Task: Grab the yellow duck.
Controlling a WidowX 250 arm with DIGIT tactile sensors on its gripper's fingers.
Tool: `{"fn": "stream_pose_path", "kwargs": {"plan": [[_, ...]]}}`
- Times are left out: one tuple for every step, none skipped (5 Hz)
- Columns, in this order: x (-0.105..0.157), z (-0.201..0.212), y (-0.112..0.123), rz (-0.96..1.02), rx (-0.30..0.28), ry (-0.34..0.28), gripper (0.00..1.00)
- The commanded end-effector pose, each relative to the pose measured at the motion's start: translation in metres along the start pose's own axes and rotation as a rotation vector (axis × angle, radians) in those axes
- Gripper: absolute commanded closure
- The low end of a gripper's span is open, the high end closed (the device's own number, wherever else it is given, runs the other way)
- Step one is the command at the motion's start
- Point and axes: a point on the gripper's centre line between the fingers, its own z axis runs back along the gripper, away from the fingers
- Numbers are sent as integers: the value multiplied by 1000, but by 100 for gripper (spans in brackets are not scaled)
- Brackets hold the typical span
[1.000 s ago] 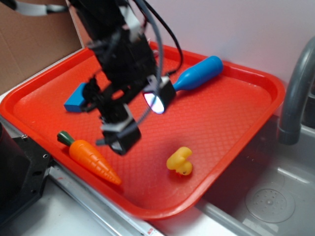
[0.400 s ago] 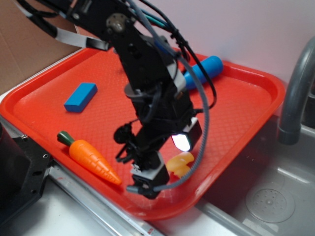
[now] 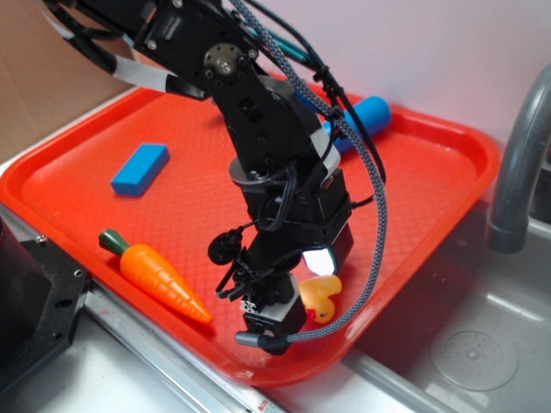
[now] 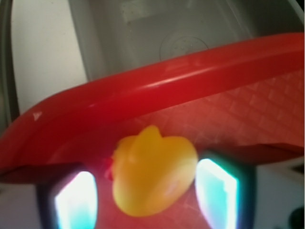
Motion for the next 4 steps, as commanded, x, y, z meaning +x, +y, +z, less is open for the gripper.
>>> {"fn": "stream_pose_path", "kwargs": {"plan": [[10, 6, 2, 25, 13, -30, 100], [-4, 35, 12, 154, 54, -38, 100], [-27, 83, 33, 378, 120, -13, 100], [-52, 130, 57, 628, 142, 53, 100]]}}
